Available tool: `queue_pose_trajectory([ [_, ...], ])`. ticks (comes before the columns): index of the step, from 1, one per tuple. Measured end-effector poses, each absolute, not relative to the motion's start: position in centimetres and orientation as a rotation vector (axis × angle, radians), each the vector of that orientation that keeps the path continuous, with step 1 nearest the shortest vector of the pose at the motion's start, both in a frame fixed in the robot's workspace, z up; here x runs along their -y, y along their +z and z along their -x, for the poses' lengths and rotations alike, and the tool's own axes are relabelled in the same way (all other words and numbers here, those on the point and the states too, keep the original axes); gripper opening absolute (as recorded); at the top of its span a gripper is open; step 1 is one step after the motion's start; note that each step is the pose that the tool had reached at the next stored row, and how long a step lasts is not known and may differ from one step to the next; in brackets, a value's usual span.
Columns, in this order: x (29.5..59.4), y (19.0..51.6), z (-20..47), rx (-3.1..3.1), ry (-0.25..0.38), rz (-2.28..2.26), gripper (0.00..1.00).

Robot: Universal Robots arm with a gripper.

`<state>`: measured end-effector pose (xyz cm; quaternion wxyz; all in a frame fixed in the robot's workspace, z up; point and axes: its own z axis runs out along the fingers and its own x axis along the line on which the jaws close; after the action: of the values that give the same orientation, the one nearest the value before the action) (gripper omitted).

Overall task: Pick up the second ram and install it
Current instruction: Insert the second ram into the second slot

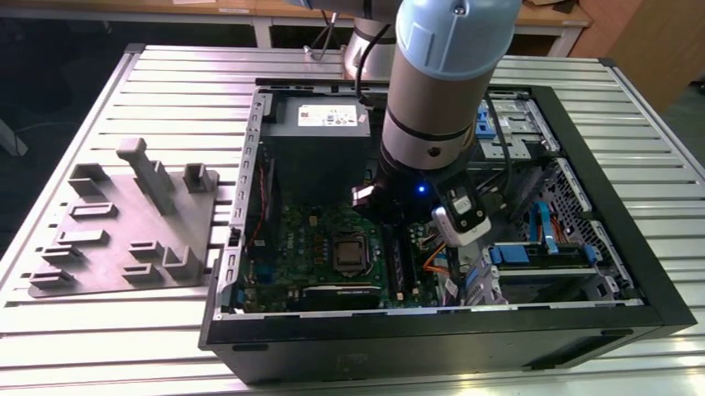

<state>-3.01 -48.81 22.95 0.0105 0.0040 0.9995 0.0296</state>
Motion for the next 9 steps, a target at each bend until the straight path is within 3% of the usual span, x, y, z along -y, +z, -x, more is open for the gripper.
queue_pose_trajectory([
  [9, 48.84, 22.84, 3.11, -3.119, 0.092, -0.012, 0.08],
])
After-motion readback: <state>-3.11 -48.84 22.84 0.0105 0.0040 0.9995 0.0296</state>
